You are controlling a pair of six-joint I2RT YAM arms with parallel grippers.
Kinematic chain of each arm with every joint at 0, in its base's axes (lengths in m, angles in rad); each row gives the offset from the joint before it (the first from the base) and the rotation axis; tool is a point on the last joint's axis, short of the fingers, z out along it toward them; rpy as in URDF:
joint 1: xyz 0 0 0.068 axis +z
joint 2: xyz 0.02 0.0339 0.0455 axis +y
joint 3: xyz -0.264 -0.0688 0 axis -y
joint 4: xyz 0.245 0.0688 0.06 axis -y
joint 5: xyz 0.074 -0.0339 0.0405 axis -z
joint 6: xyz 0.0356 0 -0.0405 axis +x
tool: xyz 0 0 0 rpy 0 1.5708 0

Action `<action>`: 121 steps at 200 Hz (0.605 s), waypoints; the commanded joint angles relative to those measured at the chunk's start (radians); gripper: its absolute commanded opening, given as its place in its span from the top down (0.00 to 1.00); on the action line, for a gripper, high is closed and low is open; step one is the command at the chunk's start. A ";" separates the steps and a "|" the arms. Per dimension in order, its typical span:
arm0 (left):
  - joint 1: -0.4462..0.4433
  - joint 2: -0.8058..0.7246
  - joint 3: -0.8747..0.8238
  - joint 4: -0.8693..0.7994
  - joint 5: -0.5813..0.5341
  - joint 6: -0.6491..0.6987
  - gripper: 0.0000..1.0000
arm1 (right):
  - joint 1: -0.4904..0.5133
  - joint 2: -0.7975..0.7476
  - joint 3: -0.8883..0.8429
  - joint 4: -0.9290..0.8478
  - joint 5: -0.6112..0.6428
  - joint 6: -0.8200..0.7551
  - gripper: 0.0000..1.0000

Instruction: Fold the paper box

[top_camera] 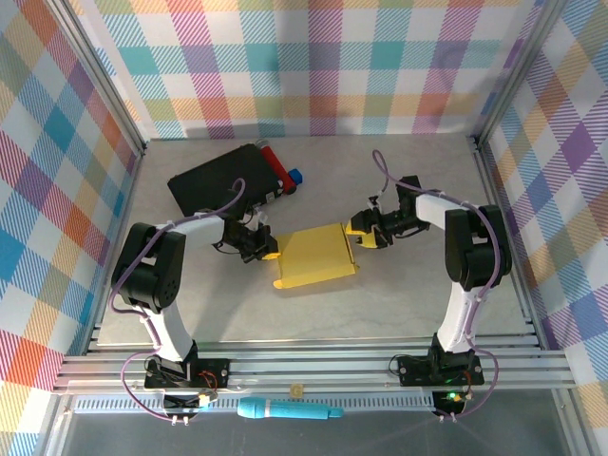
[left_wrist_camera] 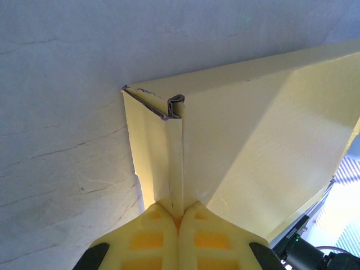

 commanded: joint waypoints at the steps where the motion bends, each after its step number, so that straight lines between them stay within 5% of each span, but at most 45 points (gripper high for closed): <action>1: 0.018 0.013 -0.013 -0.007 0.042 0.025 1.00 | 0.003 -0.003 -0.037 0.026 0.036 0.003 0.35; 121: 0.097 0.074 -0.059 0.058 0.150 0.068 1.00 | 0.124 0.083 -0.062 0.237 -0.178 0.132 0.39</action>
